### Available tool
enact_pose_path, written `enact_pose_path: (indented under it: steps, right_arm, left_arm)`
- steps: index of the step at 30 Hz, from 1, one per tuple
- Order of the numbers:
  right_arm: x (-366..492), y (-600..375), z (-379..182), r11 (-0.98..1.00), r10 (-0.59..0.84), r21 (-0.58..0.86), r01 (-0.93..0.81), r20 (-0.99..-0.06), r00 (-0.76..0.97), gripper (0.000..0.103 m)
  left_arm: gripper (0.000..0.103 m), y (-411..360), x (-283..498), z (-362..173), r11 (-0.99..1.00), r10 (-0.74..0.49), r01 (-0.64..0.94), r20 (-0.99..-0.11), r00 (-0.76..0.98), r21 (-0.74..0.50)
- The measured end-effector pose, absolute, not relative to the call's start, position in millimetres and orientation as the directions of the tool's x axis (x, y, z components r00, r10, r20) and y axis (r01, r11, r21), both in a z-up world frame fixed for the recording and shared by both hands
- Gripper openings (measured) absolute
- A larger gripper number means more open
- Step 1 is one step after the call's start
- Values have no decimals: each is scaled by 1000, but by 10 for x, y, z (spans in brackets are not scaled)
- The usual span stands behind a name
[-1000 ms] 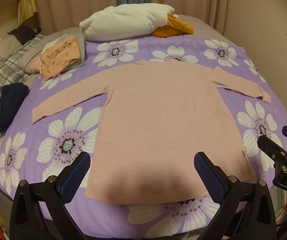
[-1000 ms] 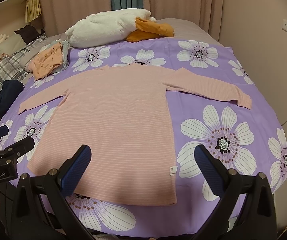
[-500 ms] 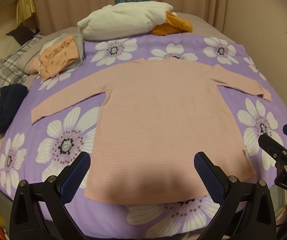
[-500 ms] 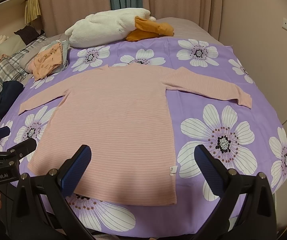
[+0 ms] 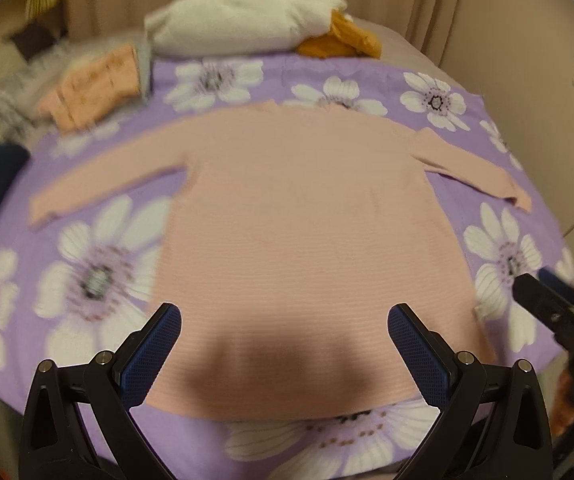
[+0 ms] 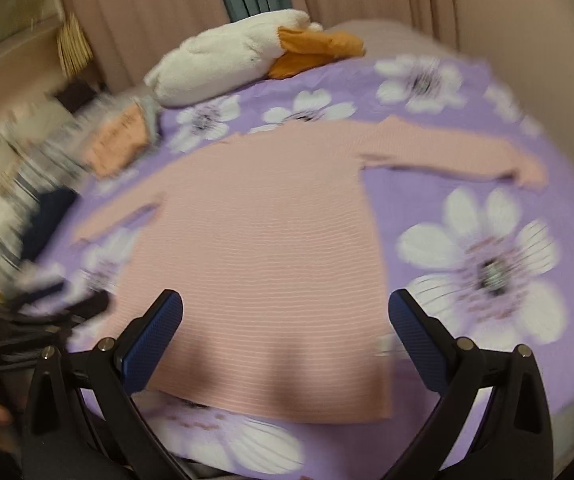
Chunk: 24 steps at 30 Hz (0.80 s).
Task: Fold small clothes
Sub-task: 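Grasp the pink shirt's sleeve cuff with the right gripper and lift it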
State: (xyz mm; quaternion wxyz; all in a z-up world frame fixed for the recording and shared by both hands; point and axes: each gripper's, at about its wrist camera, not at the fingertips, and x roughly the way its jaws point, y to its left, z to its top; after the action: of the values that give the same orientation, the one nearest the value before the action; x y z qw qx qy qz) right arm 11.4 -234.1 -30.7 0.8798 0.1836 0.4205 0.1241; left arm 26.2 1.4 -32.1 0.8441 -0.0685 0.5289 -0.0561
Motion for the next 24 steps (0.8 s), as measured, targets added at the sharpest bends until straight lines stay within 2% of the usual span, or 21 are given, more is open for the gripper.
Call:
enact_pose_path:
  steps: [4, 10, 16, 20, 24]
  right_arm:
    - [215, -2670, -549, 824, 421, 566, 25, -641, 642, 103]
    - [389, -3251, -857, 791, 304, 574, 211, -668, 679, 103]
    - [685, -3860, -994, 742, 196, 570, 353, -688, 699, 103]
    - [873, -4264, -1181, 646, 191, 636, 423, -671, 717, 102]
    - [1038, -4537, -1246, 582, 182, 696, 421, -616, 766, 101]
  left_arm:
    - [102, 136, 378, -566, 931, -333, -21, -870, 364, -365]
    - [102, 288, 495, -820, 958, -239, -86, -927, 288, -274]
    - [102, 242, 772, -966, 920, -348, -68, -885, 310, -385]
    - [102, 134, 967, -1022, 909, -381, -39, -864, 330, -416]
    - [102, 87, 1143, -1098, 896, -404, -45, -852, 332, -442]
